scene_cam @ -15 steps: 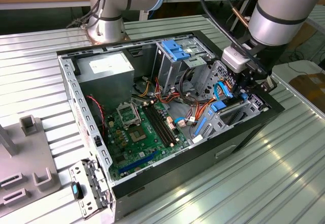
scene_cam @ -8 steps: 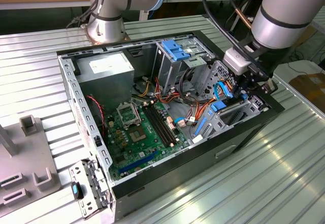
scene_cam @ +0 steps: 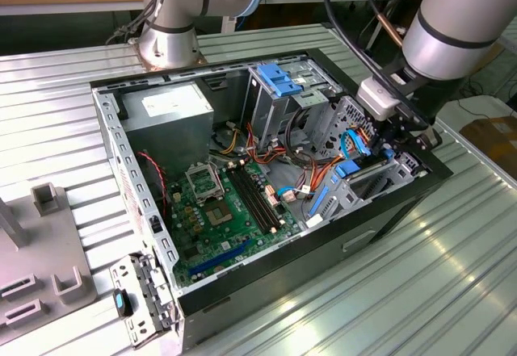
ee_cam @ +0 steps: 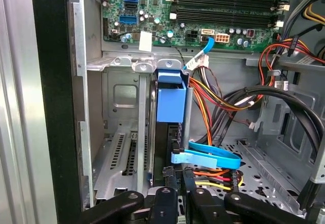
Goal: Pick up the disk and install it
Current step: 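Insert the second disk wire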
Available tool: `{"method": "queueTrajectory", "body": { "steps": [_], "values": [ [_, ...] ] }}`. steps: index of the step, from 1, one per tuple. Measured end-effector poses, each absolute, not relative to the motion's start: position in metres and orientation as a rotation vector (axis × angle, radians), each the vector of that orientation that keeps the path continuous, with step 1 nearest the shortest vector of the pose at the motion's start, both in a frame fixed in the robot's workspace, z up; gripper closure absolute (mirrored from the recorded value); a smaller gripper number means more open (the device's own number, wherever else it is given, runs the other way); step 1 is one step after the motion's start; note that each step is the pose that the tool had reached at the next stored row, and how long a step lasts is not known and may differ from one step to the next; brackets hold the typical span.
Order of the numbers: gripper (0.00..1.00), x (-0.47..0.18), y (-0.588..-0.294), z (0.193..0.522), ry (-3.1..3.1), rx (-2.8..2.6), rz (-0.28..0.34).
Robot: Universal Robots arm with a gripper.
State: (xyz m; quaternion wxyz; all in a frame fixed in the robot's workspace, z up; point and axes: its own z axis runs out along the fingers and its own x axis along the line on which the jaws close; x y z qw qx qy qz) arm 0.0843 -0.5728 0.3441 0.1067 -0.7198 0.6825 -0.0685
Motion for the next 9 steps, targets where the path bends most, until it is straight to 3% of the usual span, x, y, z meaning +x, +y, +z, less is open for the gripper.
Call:
{"method": "queueTrajectory", "body": {
  "steps": [9],
  "values": [
    [0.84, 0.0837, -0.5745, 0.3440, 2.009, -2.118, -0.200]
  ]
}}
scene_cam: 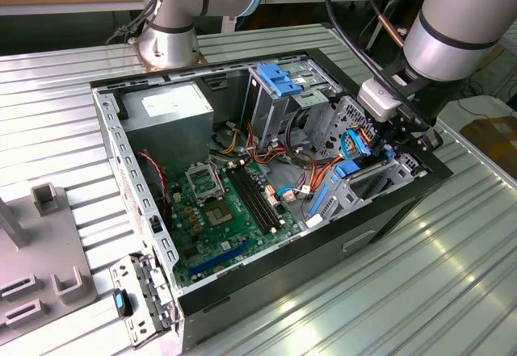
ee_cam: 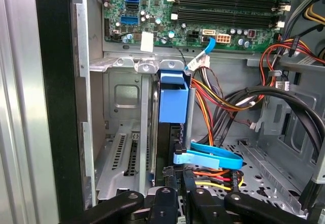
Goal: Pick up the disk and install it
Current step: 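Insert the second disk wire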
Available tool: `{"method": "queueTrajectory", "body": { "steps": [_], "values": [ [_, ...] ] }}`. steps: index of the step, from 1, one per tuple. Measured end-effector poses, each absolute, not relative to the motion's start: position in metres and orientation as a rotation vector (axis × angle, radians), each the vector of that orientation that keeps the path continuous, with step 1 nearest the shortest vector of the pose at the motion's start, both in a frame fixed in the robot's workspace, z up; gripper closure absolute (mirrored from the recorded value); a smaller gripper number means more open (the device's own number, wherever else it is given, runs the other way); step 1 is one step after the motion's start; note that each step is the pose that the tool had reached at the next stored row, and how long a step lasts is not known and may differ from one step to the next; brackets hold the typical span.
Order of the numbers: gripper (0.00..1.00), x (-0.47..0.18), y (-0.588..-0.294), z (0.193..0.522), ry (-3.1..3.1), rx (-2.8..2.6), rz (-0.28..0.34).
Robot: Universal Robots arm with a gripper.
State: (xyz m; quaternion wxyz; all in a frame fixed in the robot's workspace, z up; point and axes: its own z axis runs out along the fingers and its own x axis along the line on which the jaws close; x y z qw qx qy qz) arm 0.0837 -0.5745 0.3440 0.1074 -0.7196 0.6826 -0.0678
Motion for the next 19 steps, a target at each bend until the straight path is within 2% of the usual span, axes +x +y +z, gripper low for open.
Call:
{"method": "queueTrajectory", "body": {
  "steps": [19],
  "values": [
    [0.84, 0.0832, -0.5762, 0.3453, 2.011, -2.112, -0.195]
  ]
}}
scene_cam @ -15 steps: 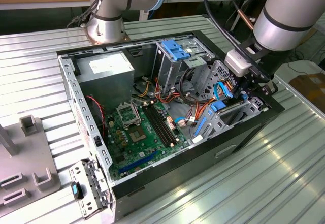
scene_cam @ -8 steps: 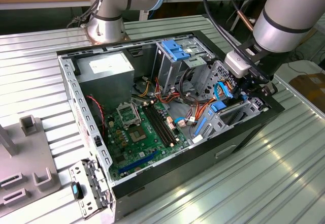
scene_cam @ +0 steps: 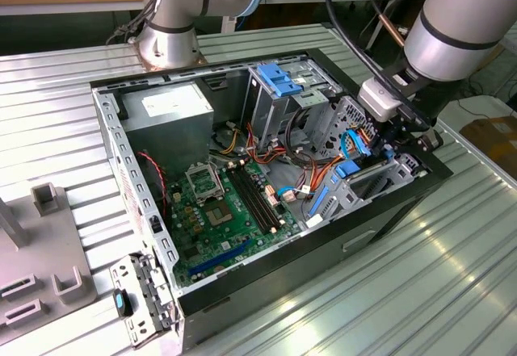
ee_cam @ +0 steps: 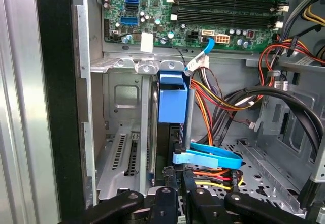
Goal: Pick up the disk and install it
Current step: 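Insert the second disk wire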
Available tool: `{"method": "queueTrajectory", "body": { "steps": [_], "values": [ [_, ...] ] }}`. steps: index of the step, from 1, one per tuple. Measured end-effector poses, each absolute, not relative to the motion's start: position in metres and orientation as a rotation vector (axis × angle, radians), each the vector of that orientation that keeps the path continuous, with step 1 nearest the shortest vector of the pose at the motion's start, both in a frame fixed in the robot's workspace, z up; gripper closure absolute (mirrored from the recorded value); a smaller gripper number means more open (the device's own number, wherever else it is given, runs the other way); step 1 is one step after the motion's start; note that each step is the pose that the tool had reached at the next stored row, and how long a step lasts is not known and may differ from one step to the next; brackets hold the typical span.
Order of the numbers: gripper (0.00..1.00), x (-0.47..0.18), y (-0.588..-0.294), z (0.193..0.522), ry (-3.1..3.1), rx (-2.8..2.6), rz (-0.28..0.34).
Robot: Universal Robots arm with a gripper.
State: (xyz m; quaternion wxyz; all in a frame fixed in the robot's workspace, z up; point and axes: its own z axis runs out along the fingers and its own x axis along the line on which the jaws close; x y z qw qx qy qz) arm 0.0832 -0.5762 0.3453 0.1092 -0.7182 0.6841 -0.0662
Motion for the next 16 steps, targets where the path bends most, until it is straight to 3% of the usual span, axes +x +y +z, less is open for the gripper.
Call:
{"method": "queueTrajectory", "body": {
  "steps": [16],
  "values": [
    [0.84, 0.0824, -0.5802, 0.3387, 2.021, -2.097, -0.189]
  ]
}}
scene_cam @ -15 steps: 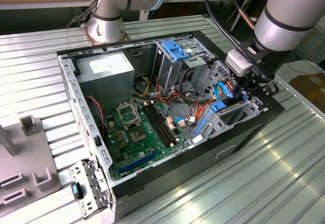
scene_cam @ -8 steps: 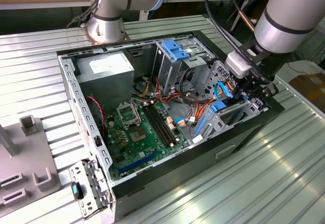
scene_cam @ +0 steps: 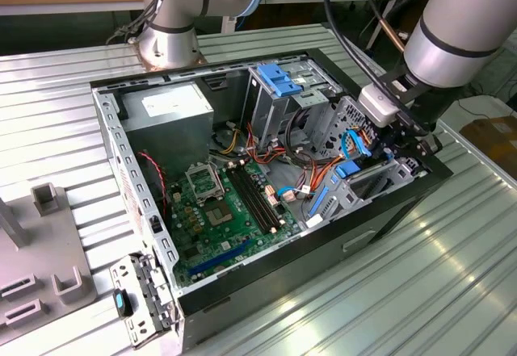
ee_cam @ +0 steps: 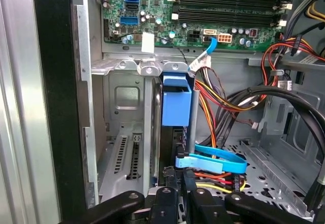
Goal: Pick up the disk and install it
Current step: 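Insert the second disk wire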
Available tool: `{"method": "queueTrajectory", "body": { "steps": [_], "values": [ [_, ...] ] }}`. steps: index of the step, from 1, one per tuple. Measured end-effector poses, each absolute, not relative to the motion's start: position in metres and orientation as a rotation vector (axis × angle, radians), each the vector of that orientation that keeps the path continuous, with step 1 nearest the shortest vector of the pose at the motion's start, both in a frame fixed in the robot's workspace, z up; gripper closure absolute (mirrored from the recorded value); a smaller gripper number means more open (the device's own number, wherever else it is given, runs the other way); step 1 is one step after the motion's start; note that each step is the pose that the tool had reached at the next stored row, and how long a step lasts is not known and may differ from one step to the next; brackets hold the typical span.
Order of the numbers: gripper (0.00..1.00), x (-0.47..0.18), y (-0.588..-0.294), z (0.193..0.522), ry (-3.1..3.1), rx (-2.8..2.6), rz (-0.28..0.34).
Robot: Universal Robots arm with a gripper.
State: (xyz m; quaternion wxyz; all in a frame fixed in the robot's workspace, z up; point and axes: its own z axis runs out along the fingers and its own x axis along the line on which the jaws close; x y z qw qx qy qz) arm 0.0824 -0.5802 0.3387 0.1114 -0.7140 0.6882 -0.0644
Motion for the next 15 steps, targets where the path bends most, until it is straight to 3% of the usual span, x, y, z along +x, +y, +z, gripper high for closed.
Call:
{"method": "queueTrajectory", "body": {
  "steps": [11, 13, 14, 15],
  "values": [
    [0.84, 0.0824, -0.5825, 0.3356, 2.024, -2.094, -0.190],
    [0.71, 0.0824, -0.5826, 0.3353, 2.024, -2.094, -0.189],
    [0.71, 0.0824, -0.5825, 0.3353, 2.024, -2.094, -0.189],
    [0.64, 0.0824, -0.5825, 0.3355, 2.024, -2.094, -0.190]
  ]
}}
